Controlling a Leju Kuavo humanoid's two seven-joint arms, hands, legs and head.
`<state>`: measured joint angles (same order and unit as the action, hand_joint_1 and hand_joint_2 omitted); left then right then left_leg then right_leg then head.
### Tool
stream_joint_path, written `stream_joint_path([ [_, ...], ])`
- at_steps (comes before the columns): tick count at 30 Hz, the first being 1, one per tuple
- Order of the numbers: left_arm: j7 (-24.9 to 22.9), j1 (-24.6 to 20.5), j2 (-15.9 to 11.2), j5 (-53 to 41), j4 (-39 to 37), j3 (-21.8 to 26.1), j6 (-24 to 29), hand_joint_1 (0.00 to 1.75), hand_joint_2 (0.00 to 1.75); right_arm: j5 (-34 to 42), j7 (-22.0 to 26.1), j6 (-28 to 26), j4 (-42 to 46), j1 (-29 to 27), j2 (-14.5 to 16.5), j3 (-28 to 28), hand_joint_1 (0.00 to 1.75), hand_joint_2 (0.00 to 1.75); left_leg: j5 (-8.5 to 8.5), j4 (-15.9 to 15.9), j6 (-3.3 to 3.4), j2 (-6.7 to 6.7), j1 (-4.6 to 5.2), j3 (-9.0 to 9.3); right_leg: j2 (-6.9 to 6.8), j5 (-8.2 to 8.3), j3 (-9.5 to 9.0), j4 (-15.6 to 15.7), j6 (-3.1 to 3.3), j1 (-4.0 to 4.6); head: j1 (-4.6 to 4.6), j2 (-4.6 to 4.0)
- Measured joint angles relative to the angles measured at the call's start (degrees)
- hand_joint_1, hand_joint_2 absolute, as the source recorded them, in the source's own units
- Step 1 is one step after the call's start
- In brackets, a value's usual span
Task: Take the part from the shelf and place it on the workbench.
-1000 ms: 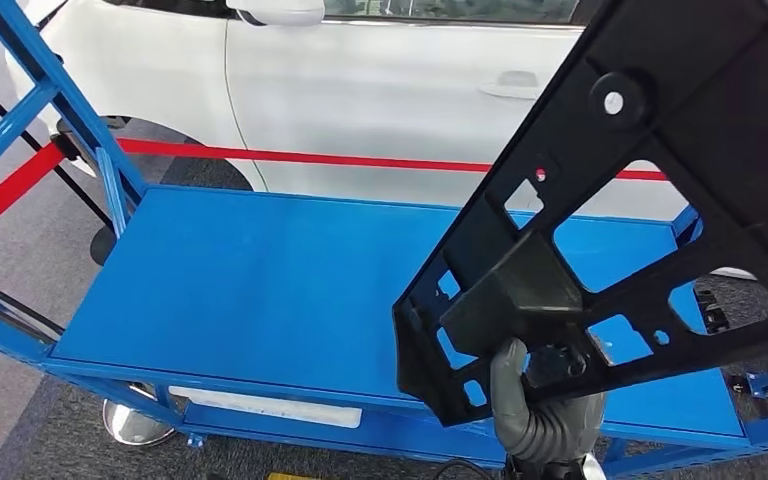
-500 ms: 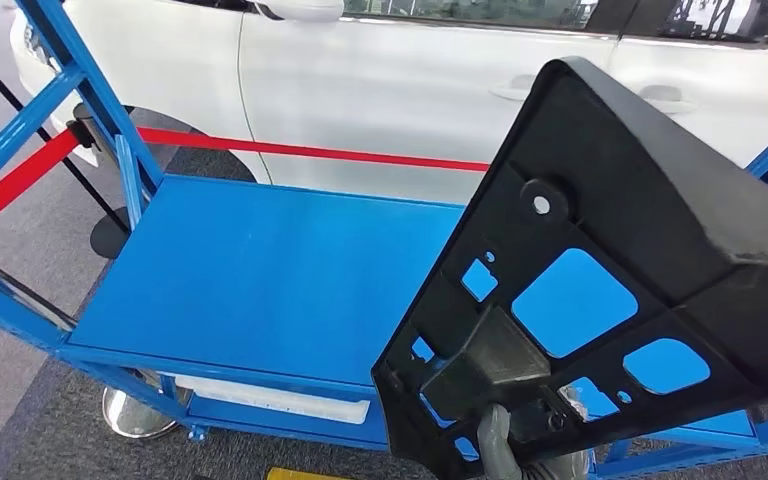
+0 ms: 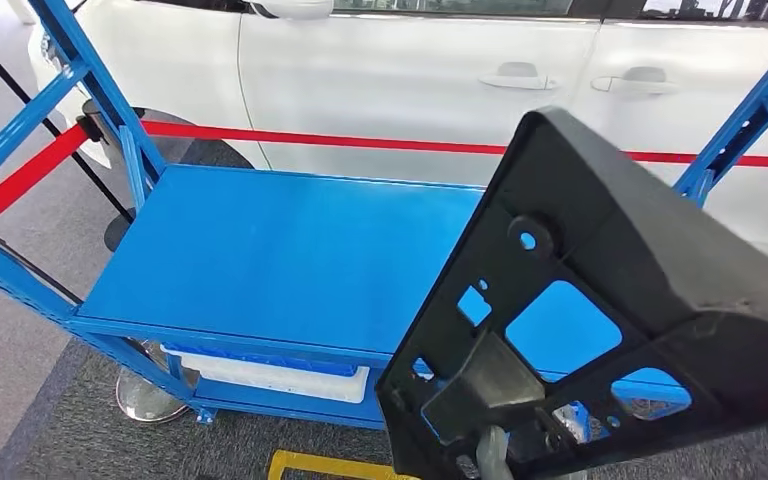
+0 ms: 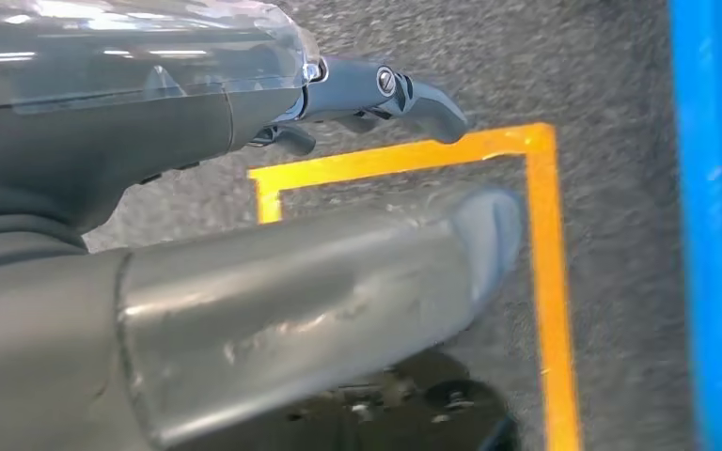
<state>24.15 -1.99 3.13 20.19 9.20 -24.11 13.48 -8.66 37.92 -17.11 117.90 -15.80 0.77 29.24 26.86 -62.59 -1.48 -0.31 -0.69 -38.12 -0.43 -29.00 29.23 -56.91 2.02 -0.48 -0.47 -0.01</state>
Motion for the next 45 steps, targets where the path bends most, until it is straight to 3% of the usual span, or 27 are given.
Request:
stream_joint_path([
  [2,-0.13,0.04,-0.07,0.04,-0.02,0.00,0.03,0.00,0.00,0.05,0.93,0.81,-1.02,-1.37,0.04,-0.17,1.75,1.75,5.51,-6.82,-0.45,0.03,-0.06,-1.55,-0.18,1.02,1.34,-0.09,0.47,0.23,-0.28,0.00],
  [3,-0.20,0.04,-0.16,0.07,-0.02,0.01,0.03,0.00,0.00,0.04,1.16,1.20,-1.51,-1.87,0.04,-0.27,1.75,1.75,6.87,-9.81,-0.59,0.03,-0.07,-1.82,-0.23,1.56,2.10,-0.21,0.51,0.38,-0.31,0.01],
  [5,-0.29,0.02,-0.35,0.07,-0.02,-0.01,0.02,0.00,0.00,-0.06,1.20,2.06,-2.29,-2.44,0.04,-0.50,1.75,1.75,5.97,-10.97,-0.54,0.03,-0.05,-0.11,-0.25,2.52,3.66,-0.55,0.50,0.63,-0.32,0.01],
  [7,-0.43,-0.06,-0.56,0.00,-0.02,-0.02,-0.05,0.00,0.00,-0.31,1.09,3.23,-2.93,-2.79,0.04,-0.73,1.75,1.75,3.54,-4.44,0.11,0.02,0.08,5.39,-0.24,3.31,5.01,-1.04,0.36,0.83,-0.32,0.01],
  [9,-0.58,-0.23,-0.77,-0.16,-0.02,-0.03,-0.13,0.00,0.00,-0.68,0.95,4.00,-3.36,-3.16,0.05,-0.90,1.75,1.75,3.25,3.39,0.98,0.02,0.45,10.62,-0.30,4.03,5.75,-1.43,-0.09,0.98,-0.27,0.01],
  [11,-0.74,-0.37,-0.95,-0.28,-0.02,-0.07,-0.16,0.00,0.00,-0.88,0.88,4.17,-3.59,-3.47,0.11,-1.02,1.75,1.75,3.53,6.16,1.67,0.03,0.88,11.99,-0.39,4.79,5.89,-1.41,-0.78,0.90,-0.38,0.01],
  [13,-0.92,-0.41,-1.03,-0.35,-0.03,-0.13,-0.23,0.00,0.00,-0.84,0.87,4.19,-3.65,-3.84,0.21,-1.22,1.75,1.75,2.47,6.72,2.46,0.19,0.75,11.56,-0.24,4.87,6.08,-1.58,-1.50,0.83,-0.54,0.01],
  [14,-1.02,-0.44,-1.03,-0.39,-0.04,-0.18,-0.27,0.00,0.00,-0.79,0.86,4.19,-3.64,-4.12,0.27,-1.38,1.75,1.75,1.79,7.01,2.95,0.37,0.59,11.14,-0.05,3.58,6.50,-2.52,-1.81,0.79,-0.44,0.01],
  [16,-1.19,-0.46,-0.98,-0.47,-0.04,-0.25,-0.42,0.00,0.00,-0.70,0.76,4.19,-3.62,-4.77,0.31,-1.88,1.75,1.75,0.45,7.25,3.56,0.71,0.38,9.82,0.30,-1.61,8.17,-7.41,-2.36,0.49,-0.20,0.01],
  [18,-1.31,-0.42,-0.99,-0.52,-0.04,-0.29,-0.65,0.00,0.00,-0.66,0.61,4.14,-3.63,-5.40,0.32,-2.35,1.75,1.75,-0.73,7.10,3.57,0.83,0.36,8.15,0.34,-6.08,9.86,-14.38,-2.86,0.09,0.02,0.01],
  [19,-1.36,-0.43,-0.99,-0.57,-0.04,-0.32,-0.80,0.00,0.00,-0.64,0.57,4.06,-3.64,-5.80,0.32,-2.57,1.75,1.75,-1.30,6.94,3.46,0.97,0.32,7.28,0.33,-6.40,9.87,-16.53,-3.14,-0.14,0.05,0.01],
  [20,-1.41,-0.44,-0.98,-0.60,-0.04,-0.37,-0.95,0.00,0.00,-0.63,0.54,3.96,-3.65,-6.22,0.32,-2.74,1.75,1.75,-1.77,6.67,3.30,1.19,0.23,6.38,0.29,-5.43,8.95,-16.84,-3.43,-0.37,0.08,0.01],
  [22,-1.52,-0.42,-0.95,-0.59,-0.04,-0.51,-1.21,0.00,0.00,-0.52,0.24,3.91,-3.66,-6.88,0.33,-3.10,1.75,1.75,-2.42,5.70,2.86,1.76,-0.02,4.71,-0.57,-2.12,4.11,-11.44,-3.99,-0.85,0.16,0.01],
  [23,-1.55,-0.39,-0.97,-0.51,-0.04,-0.57,-1.29,0.00,0.00,-0.40,-0.03,4.03,-3.70,-6.98,0.34,-3.26,1.75,1.75,-2.57,5.05,2.54,2.03,-0.07,4.02,-1.48,-1.58,1.15,-7.19,-4.14,-0.81,0.25,0.01],
  [25,-1.57,-0.37,-1.06,-0.22,-0.04,-0.64,-1.44,0.00,0.00,-0.11,-0.51,4.50,-3.93,-7.01,0.59,-3.63,1.75,1.75,-2.87,4.12,1.78,2.73,0.01,3.34,-2.74,-2.10,-2.20,-1.54,-3.55,-0.53,0.26,0.01],
  [28,-1.57,-0.43,-1.23,0.09,-0.04,-0.66,-1.79,0.00,0.00,0.09,-0.65,5.11,-4.52,-7.11,1.29,-4.17,1.75,1.75,-3.27,3.79,0.46,3.79,-0.19,3.13,-1.78,-1.70,-1.48,-0.66,-1.62,-0.16,0.14,0.00],
  [30,-1.57,-0.41,-1.42,0.23,-0.04,-0.67,-2.03,0.00,0.00,0.09,-0.67,5.30,-4.95,-7.12,1.69,-4.32,1.75,1.75,-0.16,1.41,-0.18,2.85,-0.45,2.18,-1.00,-0.47,-0.28,-0.57,-0.48,-0.17,0.02,-0.01],
  [33,-1.57,-0.41,-1.74,0.48,-0.04,-0.67,-2.28,0.00,0.00,0.09,-0.69,5.35,-5.54,-7.12,2.16,-4.34,1.75,1.75,7.62,-8.72,-0.33,0.99,-0.47,-0.47,0.46,1.50,2.14,-0.66,0.23,0.15,-0.19,0.00],
  [34,-1.57,-0.40,-1.81,0.54,-0.04,-0.67,-2.33,0.00,0.00,0.09,-0.70,5.35,-5.74,-7.13,2.22,-4.36,1.75,1.75,8.47,-11.40,-0.16,0.80,-0.41,-0.67,1.05,2.18,3.02,-0.72,0.32,0.36,-0.21,0.01],
  [35,-1.56,-0.39,-1.87,0.57,-0.04,-0.67,-2.37,0.00,0.00,0.09,-0.70,5.35,-5.92,-7.15,2.25,-4.39,1.75,1.75,7.98,-12.17,0.16,0.71,-0.29,0.04,1.68,2.83,3.88,-0.80,0.35,0.59,-0.23,0.01],
  [36,-1.55,-0.40,-1.90,0.57,-0.04,-0.67,-2.39,0.00,0.00,0.09,-0.70,5.34,-6.10,-7.18,2.27,-4.45,1.75,1.75,6.62,-10.80,0.65,0.50,-0.11,1.79,2.35,3.46,4.70,-0.88,0.35,0.82,-0.22,0.01],
  [38,-1.50,-0.44,-2.11,0.57,-0.04,-0.67,-2.45,0.00,0.00,0.09,-0.70,5.29,-6.31,-7.21,2.41,-4.68,1.75,1.75,4.19,-2.51,2.30,-1.53,0.47,7.86,3.60,4.61,5.92,-1.02,0.24,1.15,-0.17,0.01],
  [40,-1.37,-0.42,-2.39,0.61,-0.04,-0.68,-2.57,0.00,0.00,0.07,-0.70,5.21,-6.36,-7.21,2.66,-4.93,1.75,1.75,3.97,4.96,3.26,-3.91,0.91,12.60,4.69,5.70,6.54,-1.00,-0.18,1.10,-0.12,0.00],
  [41,-1.33,-0.42,-2.54,0.64,-0.04,-0.69,-2.66,0.00,0.00,0.05,-0.70,5.18,-6.36,-7.22,2.79,-5.02,1.75,1.75,4.23,6.57,3.39,-4.37,1.08,13.42,5.22,6.24,6.72,-0.92,-0.55,0.94,-0.17,0.00],
  [43,-1.29,-0.57,-2.59,0.71,-0.05,-0.69,-2.84,0.00,0.00,-0.05,-0.75,5.11,-6.37,-7.34,2.98,-5.16,1.75,1.75,3.25,7.43,3.37,-3.17,1.16,13.25,6.00,7.06,7.11,-0.75,-1.26,0.73,-0.24,0.00],
  [44,-1.28,-0.65,-2.60,0.71,-0.05,-0.69,-2.92,0.00,0.00,-0.11,-0.77,5.07,-6.37,-7.45,3.04,-5.26,1.75,1.75,2.61,7.82,3.60,-2.36,1.03,12.94,5.47,6.41,7.55,-1.23,-1.49,0.76,-0.20,0.00],
  [45,-1.28,-0.64,-2.60,0.67,-0.06,-0.69,-2.97,0.00,0.00,-0.18,-0.82,5.05,-6.37,-7.55,3.08,-5.35,1.75,1.75,1.89,8.15,3.86,-1.48,0.87,12.45,4.43,4.68,8.20,-2.52,-1.67,0.80,0.07,0.00],
])
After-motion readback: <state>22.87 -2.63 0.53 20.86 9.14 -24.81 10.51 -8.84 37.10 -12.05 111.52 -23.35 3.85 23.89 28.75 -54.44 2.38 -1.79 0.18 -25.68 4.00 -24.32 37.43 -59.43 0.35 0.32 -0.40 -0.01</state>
